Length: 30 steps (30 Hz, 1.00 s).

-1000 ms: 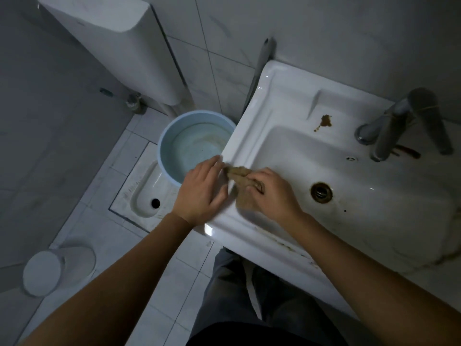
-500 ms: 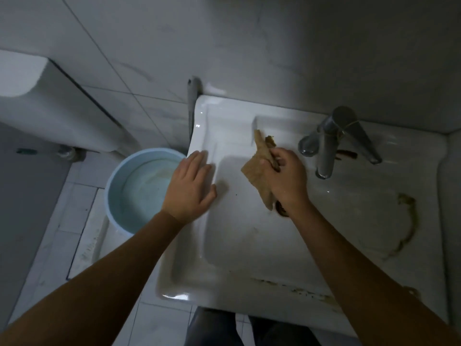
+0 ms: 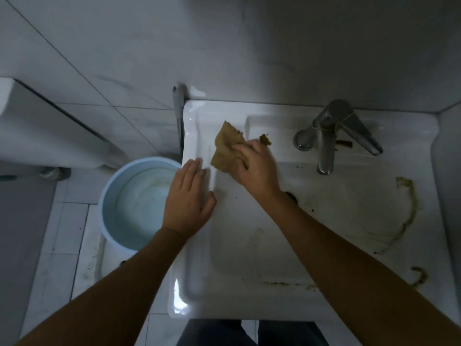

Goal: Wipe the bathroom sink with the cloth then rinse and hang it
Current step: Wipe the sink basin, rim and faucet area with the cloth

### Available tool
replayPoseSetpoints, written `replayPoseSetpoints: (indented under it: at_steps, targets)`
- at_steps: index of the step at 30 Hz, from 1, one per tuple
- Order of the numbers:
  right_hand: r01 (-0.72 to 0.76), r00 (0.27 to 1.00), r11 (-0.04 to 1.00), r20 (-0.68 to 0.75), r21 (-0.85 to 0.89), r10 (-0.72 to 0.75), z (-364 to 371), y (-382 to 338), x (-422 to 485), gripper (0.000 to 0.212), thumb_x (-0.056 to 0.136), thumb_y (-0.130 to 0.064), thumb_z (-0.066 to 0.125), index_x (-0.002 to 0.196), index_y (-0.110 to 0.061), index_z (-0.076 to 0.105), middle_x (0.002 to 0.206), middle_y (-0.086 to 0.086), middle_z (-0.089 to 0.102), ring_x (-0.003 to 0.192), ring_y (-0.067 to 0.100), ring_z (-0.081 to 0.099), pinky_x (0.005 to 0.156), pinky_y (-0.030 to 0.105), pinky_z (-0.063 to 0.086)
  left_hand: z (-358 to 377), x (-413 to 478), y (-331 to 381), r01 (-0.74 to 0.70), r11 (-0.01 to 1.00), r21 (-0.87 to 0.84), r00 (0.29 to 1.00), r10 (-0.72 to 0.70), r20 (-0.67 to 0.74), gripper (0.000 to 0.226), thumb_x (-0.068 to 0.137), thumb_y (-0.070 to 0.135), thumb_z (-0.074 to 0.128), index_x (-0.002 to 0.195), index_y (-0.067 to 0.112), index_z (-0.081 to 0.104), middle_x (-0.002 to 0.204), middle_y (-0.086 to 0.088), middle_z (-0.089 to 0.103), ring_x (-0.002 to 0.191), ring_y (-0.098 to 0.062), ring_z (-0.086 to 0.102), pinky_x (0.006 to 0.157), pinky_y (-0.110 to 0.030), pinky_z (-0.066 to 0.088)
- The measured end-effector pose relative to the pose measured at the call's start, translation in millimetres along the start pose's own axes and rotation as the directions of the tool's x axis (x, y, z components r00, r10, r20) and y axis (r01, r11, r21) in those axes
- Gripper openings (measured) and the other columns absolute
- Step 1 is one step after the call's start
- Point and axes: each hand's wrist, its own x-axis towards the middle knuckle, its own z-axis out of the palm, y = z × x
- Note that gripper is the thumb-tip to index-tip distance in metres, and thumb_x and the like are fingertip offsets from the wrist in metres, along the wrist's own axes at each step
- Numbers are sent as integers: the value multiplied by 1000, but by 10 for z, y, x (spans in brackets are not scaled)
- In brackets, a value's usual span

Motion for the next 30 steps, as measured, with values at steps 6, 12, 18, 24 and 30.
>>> replayPoseSetpoints:
  at_steps: [6, 12, 18, 24, 30]
  targets:
    - [-266, 924, 957, -254, 113, 287, -419, 169, -47, 37, 95, -24, 62, 132, -27, 59, 134, 0, 54, 121, 20, 54, 100, 28, 45, -7, 6, -3, -22, 999, -32, 999, 20, -33, 57, 94, 36, 50, 143, 6, 50, 158, -13, 40, 149, -30, 32, 125, -42, 24]
    - [-252, 951, 948, -233, -196, 204, -61, 178, 30, 51, 87, -23, 63, 137, -22, 55, 145, 3, 51, 131, 30, 45, 109, 47, 41, -3, 9, -3, -20, 999, -41, 999, 19, -33, 57, 93, 36, 49, 143, 6, 50, 158, -13, 40, 149, -30, 32, 125, -40, 21]
    - [-110, 978, 949, -200, -294, 51, -54, 270, 33, 46, 90, -20, 62, 135, -15, 59, 140, 5, 56, 126, 29, 45, 108, 45, 41, 21, 13, -35, -37, 999, -22, 999, 36, -36, 55, 93, 34, 51, 140, 5, 52, 158, -13, 40, 149, -31, 32, 125, -42, 22]
    - [-355, 919, 890, -285, -288, 274, -117, 411, 13, 47, 93, -18, 58, 139, -17, 55, 146, 3, 51, 131, 31, 46, 111, 47, 36, 9, 21, -11, -46, 999, -19, 998, 45, -53, 54, 92, 33, 52, 137, 4, 54, 156, -15, 42, 147, -33, 34, 123, -46, 27]
    - [-174, 981, 927, -140, -331, 134, 43, 161, 55, 50, 92, -24, 57, 142, -22, 52, 147, 0, 49, 135, 30, 40, 114, 44, 33, -2, 10, 0, -23, 1000, 21, 999, 24, -21, 55, 94, 37, 50, 140, 8, 51, 158, -13, 40, 149, -30, 32, 124, -42, 24]
